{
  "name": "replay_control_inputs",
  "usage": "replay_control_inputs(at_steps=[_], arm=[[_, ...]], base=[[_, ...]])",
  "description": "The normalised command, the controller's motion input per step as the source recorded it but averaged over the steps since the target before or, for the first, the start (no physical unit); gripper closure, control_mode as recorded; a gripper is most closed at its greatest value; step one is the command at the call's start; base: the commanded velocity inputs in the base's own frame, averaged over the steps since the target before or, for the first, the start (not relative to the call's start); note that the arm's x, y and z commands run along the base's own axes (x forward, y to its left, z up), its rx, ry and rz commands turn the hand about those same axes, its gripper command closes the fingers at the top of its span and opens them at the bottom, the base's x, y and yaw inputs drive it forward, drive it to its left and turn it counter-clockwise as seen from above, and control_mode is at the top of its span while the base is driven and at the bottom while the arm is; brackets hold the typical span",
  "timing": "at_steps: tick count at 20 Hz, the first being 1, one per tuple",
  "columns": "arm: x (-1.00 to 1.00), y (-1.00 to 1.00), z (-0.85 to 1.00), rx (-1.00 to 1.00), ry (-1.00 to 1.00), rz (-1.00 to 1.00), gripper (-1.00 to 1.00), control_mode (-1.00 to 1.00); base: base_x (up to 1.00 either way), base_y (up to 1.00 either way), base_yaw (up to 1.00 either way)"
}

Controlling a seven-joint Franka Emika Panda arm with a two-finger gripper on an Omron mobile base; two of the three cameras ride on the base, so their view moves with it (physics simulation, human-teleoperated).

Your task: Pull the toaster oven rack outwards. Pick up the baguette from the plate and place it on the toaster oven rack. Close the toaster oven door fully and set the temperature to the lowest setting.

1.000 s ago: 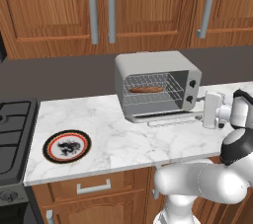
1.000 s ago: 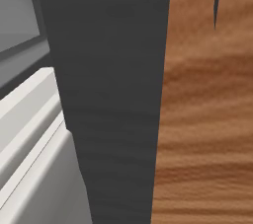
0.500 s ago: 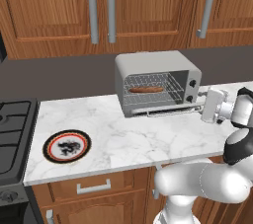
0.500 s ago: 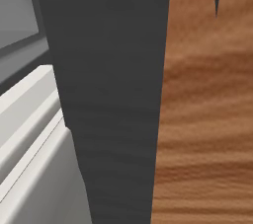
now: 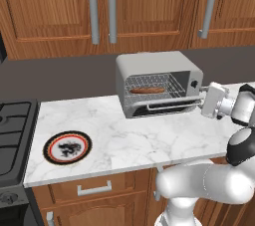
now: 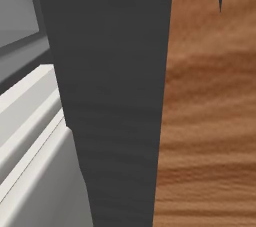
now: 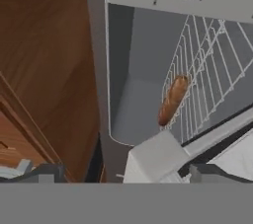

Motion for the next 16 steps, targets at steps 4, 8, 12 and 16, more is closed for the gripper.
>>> replay_control_inputs(at_steps=[4,8,12,16], arm=[[0.35,0.11,0.39,-0.07,-0.01,-0.08,-1.00,-1.00],[0.32,0.19,0.31,-0.08,0.00,-0.12,-1.00,-1.00],[0.26,0.18,0.24,-0.07,0.00,-0.12,-1.00,-1.00],[0.22,0.15,0.24,-0.06,0.00,-0.12,-1.00,-1.00]], base=[[0.00,0.00,0.00],[0.00,0.00,0.00],[0.00,0.00,0.00],[0.00,0.00,0.00]])
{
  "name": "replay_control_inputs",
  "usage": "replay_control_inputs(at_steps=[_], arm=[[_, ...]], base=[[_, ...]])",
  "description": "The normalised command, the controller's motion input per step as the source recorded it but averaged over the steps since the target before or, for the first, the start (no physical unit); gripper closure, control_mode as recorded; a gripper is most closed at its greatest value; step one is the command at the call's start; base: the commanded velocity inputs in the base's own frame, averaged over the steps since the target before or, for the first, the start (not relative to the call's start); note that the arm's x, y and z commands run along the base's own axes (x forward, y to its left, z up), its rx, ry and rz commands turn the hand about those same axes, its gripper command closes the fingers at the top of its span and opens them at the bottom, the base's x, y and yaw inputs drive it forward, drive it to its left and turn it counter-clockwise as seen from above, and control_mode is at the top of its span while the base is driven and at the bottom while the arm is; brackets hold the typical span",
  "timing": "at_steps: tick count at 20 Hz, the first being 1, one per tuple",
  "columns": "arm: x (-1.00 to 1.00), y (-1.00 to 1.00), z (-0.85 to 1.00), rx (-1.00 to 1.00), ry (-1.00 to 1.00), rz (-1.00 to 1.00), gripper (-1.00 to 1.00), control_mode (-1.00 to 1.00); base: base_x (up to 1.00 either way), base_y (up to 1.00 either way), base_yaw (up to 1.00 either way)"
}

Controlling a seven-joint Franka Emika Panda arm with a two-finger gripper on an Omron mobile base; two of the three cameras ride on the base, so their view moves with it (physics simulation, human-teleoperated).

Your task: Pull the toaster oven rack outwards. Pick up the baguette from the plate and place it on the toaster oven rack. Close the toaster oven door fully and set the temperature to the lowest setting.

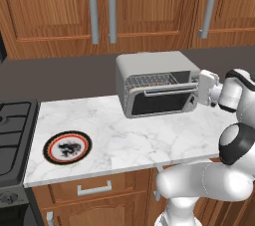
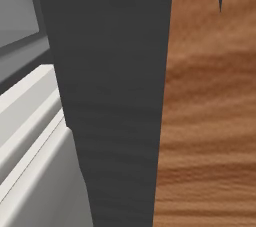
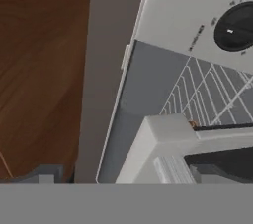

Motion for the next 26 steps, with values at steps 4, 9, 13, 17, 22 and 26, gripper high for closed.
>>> replay_control_inputs(at_steps=[4,9,13,17,22,26], arm=[[0.26,0.17,0.25,-0.05,0.00,-0.12,-1.00,-1.00],[0.36,0.20,0.24,-0.06,0.00,-0.13,-1.00,-1.00],[0.25,0.19,0.27,-0.06,0.00,-0.13,-1.00,-1.00],[0.21,0.14,0.25,-0.06,0.00,-0.11,-1.00,-1.00],[0.23,0.09,0.21,-0.05,0.00,-0.11,-1.00,-1.00],[0.31,0.11,0.10,-0.05,0.00,-0.12,-1.00,-1.00]], base=[[0.00,0.00,0.00],[0.00,0.00,0.00],[0.00,0.00,0.00],[0.00,0.00,0.00],[0.00,0.00,0.00],[0.00,0.00,0.00]])
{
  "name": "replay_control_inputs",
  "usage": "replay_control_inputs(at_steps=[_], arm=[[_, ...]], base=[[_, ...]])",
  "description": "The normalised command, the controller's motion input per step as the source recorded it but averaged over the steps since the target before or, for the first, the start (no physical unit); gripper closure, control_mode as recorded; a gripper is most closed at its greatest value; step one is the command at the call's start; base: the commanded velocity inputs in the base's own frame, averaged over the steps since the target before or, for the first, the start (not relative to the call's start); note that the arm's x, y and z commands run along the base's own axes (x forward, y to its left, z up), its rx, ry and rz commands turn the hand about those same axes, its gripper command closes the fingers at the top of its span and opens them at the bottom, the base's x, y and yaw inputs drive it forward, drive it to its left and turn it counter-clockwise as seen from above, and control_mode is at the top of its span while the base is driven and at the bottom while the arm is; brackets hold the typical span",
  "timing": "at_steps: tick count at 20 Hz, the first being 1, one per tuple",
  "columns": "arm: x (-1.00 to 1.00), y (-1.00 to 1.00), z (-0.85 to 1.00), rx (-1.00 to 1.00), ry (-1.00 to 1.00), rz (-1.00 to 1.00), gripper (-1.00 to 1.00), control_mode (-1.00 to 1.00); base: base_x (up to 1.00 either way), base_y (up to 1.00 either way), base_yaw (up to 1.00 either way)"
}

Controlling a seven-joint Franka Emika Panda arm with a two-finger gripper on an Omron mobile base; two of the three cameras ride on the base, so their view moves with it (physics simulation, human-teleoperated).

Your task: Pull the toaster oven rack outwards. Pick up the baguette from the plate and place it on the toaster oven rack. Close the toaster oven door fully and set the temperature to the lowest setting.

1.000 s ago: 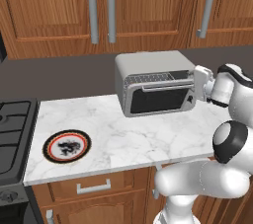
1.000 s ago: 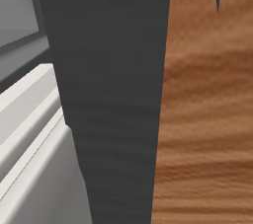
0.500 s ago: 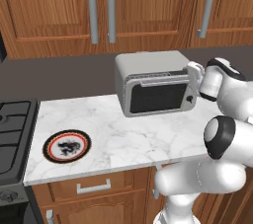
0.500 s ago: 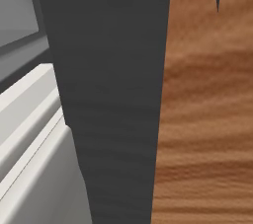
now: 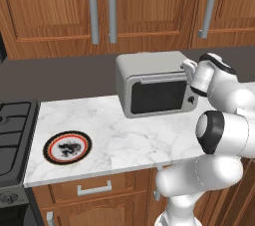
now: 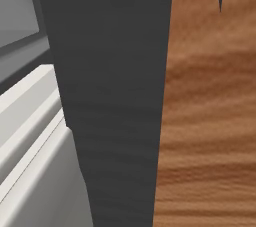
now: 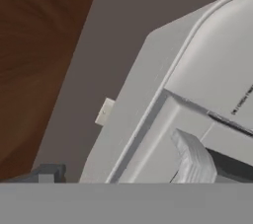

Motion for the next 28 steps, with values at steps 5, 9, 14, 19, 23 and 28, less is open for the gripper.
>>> replay_control_inputs(at_steps=[5,9,14,19,23,28], arm=[[0.39,0.10,0.01,-0.05,0.00,-0.11,-1.00,-1.00],[0.36,0.08,0.00,-0.05,0.00,-0.08,-1.00,-1.00],[0.34,0.05,0.00,-0.04,0.00,-0.09,-1.00,-1.00],[0.36,0.03,0.00,-0.03,0.00,-0.08,-1.00,-1.00],[0.17,0.00,0.00,-0.03,0.00,-0.03,-1.00,-1.00],[-0.07,0.00,0.01,0.00,0.00,0.00,-1.00,-1.00]], base=[[0.00,0.00,0.00],[0.00,0.00,0.00],[0.00,0.00,0.00],[0.00,0.00,0.00],[0.00,0.00,0.00],[0.00,0.00,0.00]])
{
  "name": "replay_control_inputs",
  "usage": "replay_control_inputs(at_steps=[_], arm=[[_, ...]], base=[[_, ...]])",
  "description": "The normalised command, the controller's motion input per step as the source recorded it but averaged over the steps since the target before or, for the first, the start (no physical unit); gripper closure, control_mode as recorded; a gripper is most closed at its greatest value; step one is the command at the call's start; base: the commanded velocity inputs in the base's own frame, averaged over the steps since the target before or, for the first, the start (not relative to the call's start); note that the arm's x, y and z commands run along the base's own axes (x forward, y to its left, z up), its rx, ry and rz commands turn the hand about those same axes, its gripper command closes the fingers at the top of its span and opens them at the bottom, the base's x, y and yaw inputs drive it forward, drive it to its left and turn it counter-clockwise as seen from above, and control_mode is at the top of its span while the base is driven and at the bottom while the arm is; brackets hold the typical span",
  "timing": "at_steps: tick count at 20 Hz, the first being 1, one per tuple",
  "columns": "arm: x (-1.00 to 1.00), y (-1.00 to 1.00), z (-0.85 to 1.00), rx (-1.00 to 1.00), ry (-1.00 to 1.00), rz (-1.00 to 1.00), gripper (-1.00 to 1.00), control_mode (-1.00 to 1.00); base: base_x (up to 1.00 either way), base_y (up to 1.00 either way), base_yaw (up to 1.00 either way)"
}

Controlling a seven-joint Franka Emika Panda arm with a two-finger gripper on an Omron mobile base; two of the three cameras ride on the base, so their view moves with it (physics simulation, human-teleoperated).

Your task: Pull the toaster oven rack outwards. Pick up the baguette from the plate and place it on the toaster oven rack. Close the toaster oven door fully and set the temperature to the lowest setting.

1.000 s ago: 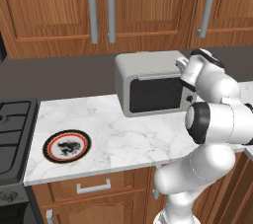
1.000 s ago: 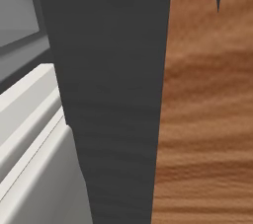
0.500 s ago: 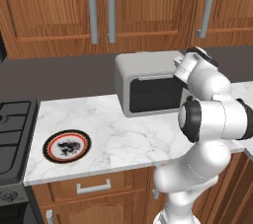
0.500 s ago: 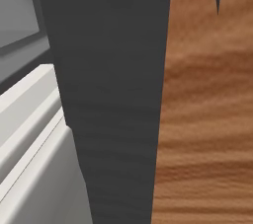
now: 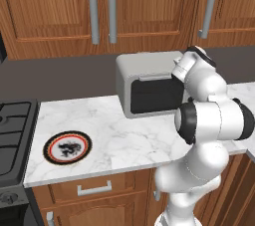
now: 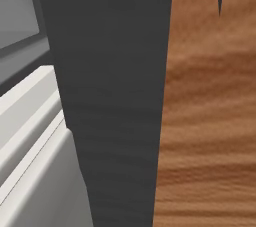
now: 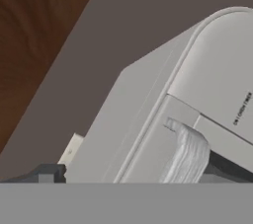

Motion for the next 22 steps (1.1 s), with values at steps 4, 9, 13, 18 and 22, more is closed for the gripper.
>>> replay_control_inputs(at_steps=[4,9,13,18,22], arm=[[-0.49,0.00,0.00,0.00,0.00,0.00,-1.00,-1.00],[-0.40,0.00,0.00,0.00,0.00,0.00,-1.00,-1.00],[-0.35,-0.06,0.11,0.00,0.00,0.00,-1.00,-1.00],[-0.62,-0.25,0.19,0.00,0.05,0.00,-1.00,-1.00],[-0.50,-0.34,0.35,0.00,0.12,0.00,-1.00,-1.00]], base=[[0.00,0.00,0.00],[0.00,0.00,0.00],[0.00,0.00,0.00],[0.00,0.00,0.00],[0.00,0.00,0.00]])
